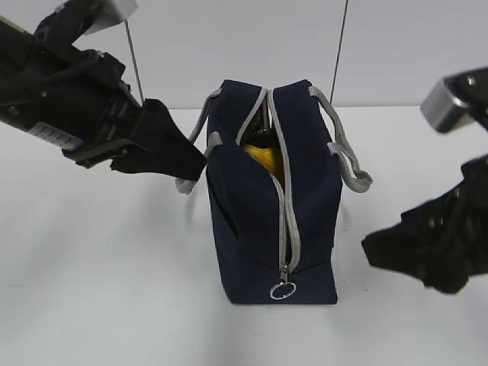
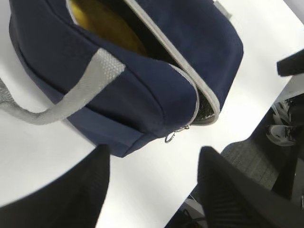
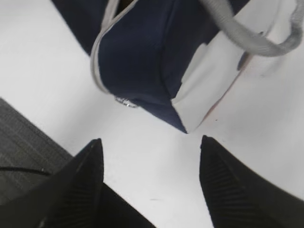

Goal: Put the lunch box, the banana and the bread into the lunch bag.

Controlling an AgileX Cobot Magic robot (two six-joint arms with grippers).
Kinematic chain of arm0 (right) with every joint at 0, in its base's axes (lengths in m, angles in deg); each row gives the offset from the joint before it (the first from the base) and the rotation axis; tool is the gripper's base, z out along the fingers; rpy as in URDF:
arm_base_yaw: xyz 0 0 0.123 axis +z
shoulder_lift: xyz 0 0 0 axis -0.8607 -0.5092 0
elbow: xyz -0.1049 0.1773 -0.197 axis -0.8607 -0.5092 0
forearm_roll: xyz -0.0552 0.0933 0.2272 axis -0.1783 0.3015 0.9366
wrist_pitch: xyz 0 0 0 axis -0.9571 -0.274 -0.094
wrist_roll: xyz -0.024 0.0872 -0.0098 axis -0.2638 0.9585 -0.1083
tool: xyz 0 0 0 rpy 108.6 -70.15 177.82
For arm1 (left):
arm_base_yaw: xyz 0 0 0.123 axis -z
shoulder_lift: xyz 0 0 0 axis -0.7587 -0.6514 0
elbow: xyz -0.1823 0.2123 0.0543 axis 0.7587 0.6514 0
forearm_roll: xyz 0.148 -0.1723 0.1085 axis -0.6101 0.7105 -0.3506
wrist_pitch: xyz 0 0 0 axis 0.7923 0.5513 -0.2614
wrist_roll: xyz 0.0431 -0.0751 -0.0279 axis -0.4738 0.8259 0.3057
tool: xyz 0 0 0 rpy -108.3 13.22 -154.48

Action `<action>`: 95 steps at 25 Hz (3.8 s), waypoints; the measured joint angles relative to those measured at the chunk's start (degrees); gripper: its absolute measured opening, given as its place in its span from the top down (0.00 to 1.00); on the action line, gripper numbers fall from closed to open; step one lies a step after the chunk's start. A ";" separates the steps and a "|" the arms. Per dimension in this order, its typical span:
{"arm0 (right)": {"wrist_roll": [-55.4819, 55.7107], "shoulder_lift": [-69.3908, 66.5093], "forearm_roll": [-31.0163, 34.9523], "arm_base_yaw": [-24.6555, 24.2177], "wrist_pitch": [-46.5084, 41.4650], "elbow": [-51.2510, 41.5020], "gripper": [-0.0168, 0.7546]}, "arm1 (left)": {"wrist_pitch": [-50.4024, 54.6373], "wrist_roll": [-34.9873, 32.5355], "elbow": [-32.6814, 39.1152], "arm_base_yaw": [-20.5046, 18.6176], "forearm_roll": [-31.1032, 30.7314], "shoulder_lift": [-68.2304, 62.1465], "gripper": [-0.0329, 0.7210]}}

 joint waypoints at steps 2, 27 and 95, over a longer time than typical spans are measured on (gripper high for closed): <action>-10.44 0.69 7.01 0.00 1.27 -3.93 0.37 | -0.15 -0.20 0.61 0.00 0.00 0.51 0.41; -69.52 -17.83 55.04 0.00 2.95 -14.14 0.37 | -0.37 -0.38 0.92 0.00 -0.17 0.83 0.47; -107.64 -36.02 82.82 0.00 4.24 -6.13 0.63 | -0.46 -0.48 0.92 0.00 -1.03 0.83 0.49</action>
